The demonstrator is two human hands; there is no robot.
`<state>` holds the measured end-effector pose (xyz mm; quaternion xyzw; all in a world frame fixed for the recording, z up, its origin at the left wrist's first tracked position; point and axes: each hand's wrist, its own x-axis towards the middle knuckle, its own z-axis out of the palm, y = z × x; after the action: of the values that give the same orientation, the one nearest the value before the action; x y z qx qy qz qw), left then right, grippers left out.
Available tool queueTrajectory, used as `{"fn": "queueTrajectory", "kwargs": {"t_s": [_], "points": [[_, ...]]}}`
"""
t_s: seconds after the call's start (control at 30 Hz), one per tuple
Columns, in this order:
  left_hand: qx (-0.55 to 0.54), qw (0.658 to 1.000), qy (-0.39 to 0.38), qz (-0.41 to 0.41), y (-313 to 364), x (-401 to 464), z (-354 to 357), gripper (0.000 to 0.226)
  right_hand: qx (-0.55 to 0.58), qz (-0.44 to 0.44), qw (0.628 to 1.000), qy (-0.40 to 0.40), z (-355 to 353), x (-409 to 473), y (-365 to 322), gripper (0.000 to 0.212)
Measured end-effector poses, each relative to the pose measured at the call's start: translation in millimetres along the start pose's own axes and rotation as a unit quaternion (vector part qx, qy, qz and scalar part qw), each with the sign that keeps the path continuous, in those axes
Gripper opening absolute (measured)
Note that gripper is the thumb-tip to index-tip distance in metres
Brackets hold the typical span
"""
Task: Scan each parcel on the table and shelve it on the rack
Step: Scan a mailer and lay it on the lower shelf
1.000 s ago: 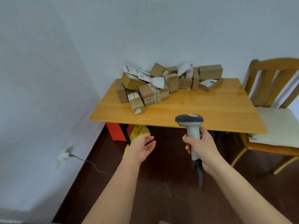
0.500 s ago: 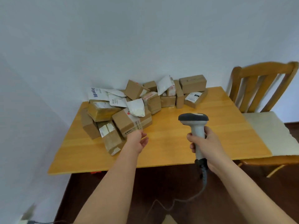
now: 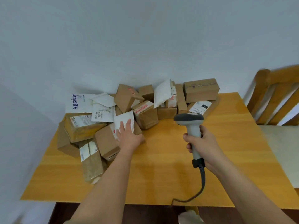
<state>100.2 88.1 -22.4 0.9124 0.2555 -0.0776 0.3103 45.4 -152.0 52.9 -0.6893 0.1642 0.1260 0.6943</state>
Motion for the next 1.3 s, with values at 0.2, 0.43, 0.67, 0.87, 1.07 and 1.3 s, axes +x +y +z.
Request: {"fn": "queueTrajectory", "kwargs": {"t_s": [0.2, 0.43, 0.67, 0.87, 1.07, 1.3], "points": [[0.066, 0.996, -0.009, -0.067, 21, 46, 29, 0.097, -0.019, 0.02, 0.998, -0.059, -23, 74, -23, 0.019], [0.216, 0.974, 0.074, -0.005, -9, 46, 45, 0.088, -0.055, 0.066, 0.99, -0.113, -17, 113, -19, 0.014], [0.128, 0.985, 0.108, 0.04, -4, 33, 32, 0.093, -0.048, 0.071, 0.988, -0.13, -3, 120, -14, 0.015], [-0.386, 0.91, 0.107, -0.104, 21, 6, 18, 0.072, -0.01, 0.053, 0.992, -0.111, 14, 118, -6, 0.025], [-0.586, 0.775, -0.048, -0.232, 1, -19, 31, 0.07, -0.028, 0.045, 0.992, -0.115, 25, 103, 14, 0.025], [-0.531, 0.803, -0.1, -0.254, -23, -37, 67, 0.079, -0.045, 0.078, 0.991, -0.1, 24, 97, 41, 0.022]]}}
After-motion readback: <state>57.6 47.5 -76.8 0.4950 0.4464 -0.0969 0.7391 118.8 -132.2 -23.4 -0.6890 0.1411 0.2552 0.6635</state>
